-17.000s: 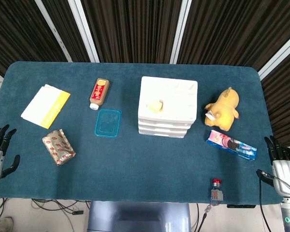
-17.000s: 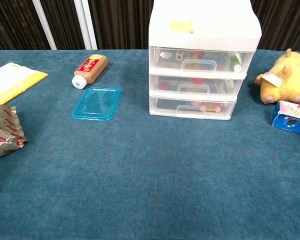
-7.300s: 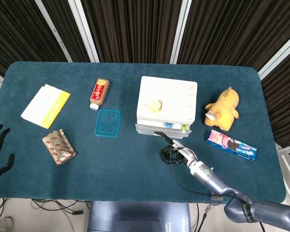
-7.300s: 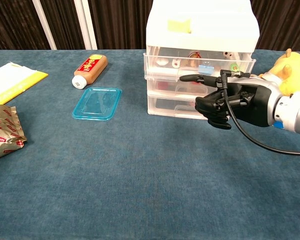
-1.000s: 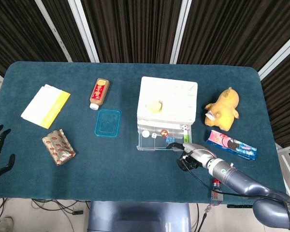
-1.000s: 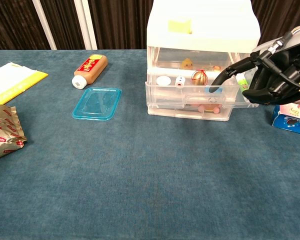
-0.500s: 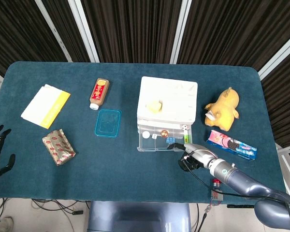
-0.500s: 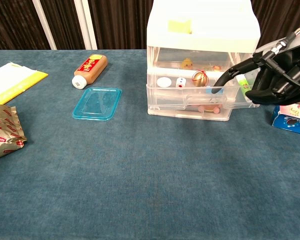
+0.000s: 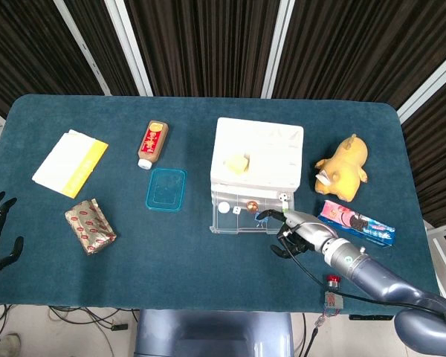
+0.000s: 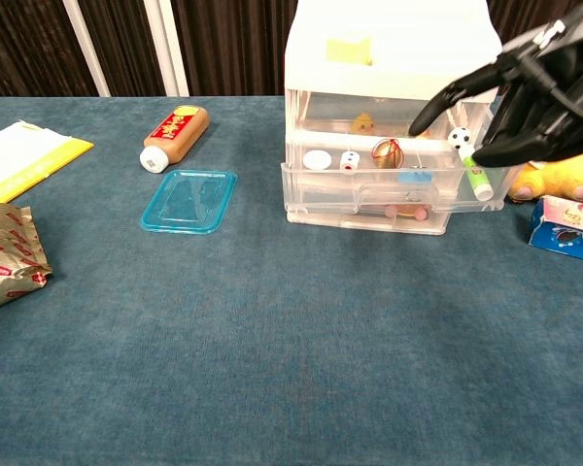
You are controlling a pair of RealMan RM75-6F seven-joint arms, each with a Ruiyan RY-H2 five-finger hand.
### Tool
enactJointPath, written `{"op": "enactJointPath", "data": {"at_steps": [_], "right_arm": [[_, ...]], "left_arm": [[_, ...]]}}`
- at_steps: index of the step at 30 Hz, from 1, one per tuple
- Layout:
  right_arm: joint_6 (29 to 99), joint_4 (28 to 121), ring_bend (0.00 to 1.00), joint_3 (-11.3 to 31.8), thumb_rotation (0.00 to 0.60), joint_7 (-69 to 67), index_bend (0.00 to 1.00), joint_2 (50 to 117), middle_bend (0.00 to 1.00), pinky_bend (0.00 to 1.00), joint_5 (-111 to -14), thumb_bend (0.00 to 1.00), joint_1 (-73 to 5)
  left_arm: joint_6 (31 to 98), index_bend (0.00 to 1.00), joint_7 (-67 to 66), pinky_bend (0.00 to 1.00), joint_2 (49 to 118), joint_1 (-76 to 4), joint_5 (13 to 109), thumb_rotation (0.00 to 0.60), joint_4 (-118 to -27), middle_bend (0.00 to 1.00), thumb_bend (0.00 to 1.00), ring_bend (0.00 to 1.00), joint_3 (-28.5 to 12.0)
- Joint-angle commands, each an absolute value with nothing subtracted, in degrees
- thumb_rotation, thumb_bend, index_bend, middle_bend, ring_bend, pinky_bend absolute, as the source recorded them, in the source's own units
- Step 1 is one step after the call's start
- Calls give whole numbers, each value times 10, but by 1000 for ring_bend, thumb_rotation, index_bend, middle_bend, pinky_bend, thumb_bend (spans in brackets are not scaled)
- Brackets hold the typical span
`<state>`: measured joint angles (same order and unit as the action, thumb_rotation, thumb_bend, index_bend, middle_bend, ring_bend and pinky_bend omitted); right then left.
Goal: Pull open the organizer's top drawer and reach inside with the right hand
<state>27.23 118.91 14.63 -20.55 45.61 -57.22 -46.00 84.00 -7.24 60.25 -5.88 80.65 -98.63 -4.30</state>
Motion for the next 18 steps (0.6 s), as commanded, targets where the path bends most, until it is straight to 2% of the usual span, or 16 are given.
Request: {"op": "enactJointPath", "data": {"at_steps": [1,5,10,18], "right_arm": [[291,1195,913,154,600,-182,217,426,874,905,-571,427,-465],[314,1190,913,156,600,-143,217,417,881,905,-580,378,-474],[337,1154,912,145,600,-27,217,422,887,905,-625,263,-503],[377,1125,917,138,600,35,217,457,905,910,-678,238,-510]], "left_arm": [[840,103,-73,0,602,-59,807,600,-987,28,418,0,-43],[840,103,-73,0,602,-59,806,600,-988,28,418,0,-44],[839,103,-73,0,602,-59,803,600,-987,28,418,0,-44],[841,103,-73,0,602,-59,804,600,-986,28,418,0,-45]]}}
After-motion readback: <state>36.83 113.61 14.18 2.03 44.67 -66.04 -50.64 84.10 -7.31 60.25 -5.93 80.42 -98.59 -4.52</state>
